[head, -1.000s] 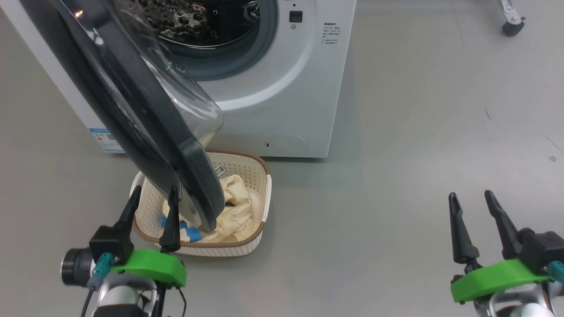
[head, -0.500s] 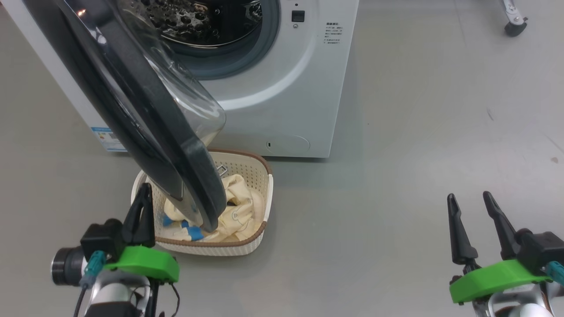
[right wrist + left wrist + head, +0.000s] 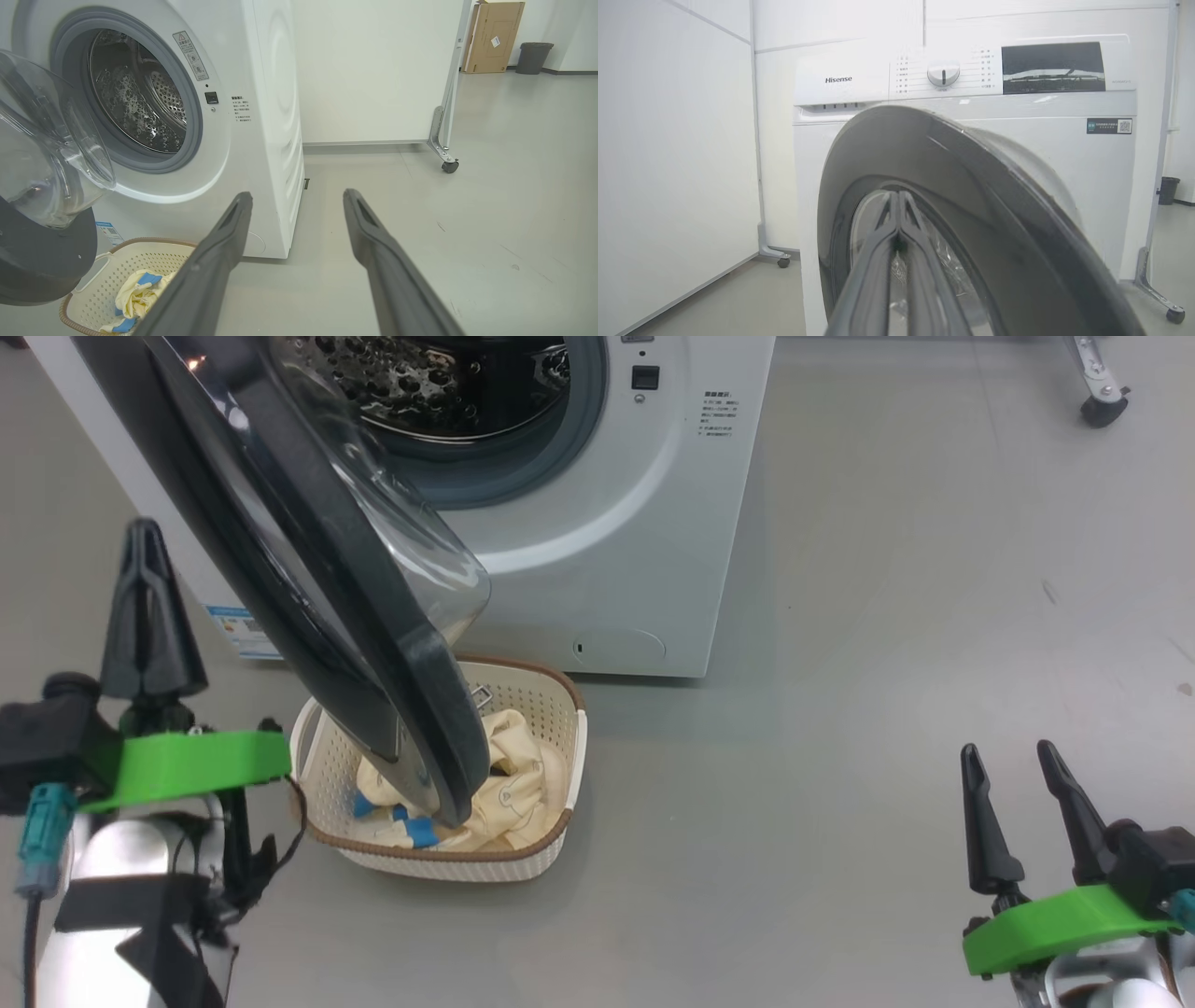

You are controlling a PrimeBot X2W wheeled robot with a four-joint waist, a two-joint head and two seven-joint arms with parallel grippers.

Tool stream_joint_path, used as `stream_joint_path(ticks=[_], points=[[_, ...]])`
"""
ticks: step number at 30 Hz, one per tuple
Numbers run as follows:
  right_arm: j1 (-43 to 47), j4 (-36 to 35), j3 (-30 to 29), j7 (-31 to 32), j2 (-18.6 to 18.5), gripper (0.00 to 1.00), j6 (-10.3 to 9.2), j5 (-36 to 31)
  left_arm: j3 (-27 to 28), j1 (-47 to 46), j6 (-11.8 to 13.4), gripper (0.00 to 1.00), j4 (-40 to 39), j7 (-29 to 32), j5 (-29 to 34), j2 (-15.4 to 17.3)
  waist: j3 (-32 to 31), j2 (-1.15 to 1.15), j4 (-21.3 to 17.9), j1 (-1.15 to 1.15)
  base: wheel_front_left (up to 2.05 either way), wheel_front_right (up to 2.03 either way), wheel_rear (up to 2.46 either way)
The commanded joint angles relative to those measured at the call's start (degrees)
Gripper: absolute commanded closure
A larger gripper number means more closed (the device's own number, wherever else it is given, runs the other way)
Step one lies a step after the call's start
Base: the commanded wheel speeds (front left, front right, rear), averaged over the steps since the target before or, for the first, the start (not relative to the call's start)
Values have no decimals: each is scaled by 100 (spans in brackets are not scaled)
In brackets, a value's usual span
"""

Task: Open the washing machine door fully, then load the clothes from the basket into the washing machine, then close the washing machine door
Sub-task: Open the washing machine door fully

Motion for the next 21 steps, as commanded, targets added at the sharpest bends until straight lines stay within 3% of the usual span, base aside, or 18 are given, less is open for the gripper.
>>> stream_joint_path(ticks=[1, 8, 15, 21], points=[[-201, -179, 87, 0, -49, 0, 10, 39, 192, -339, 46, 100, -502, 93, 89, 191, -11, 0, 8, 0, 0, 0, 0], [-177, -137, 101, -22, -49, 0, 10, 50, -279, -556, -120, 100, -1902, 614, 14, 40, -60, 0, -25, 0, 0, 0, 0], [-135, -125, 161, 0, -49, 0, 10, 65, -1119, -477, -439, 100, -2588, 1065, -326, -295, -112, 0, -104, 0, 0, 0, 0], [-94, -149, 138, 54, -49, 0, 10, 69, -2056, -286, -635, 100, -2676, 1390, -619, -473, -109, 0, -162, 0, 0, 0, 0]])
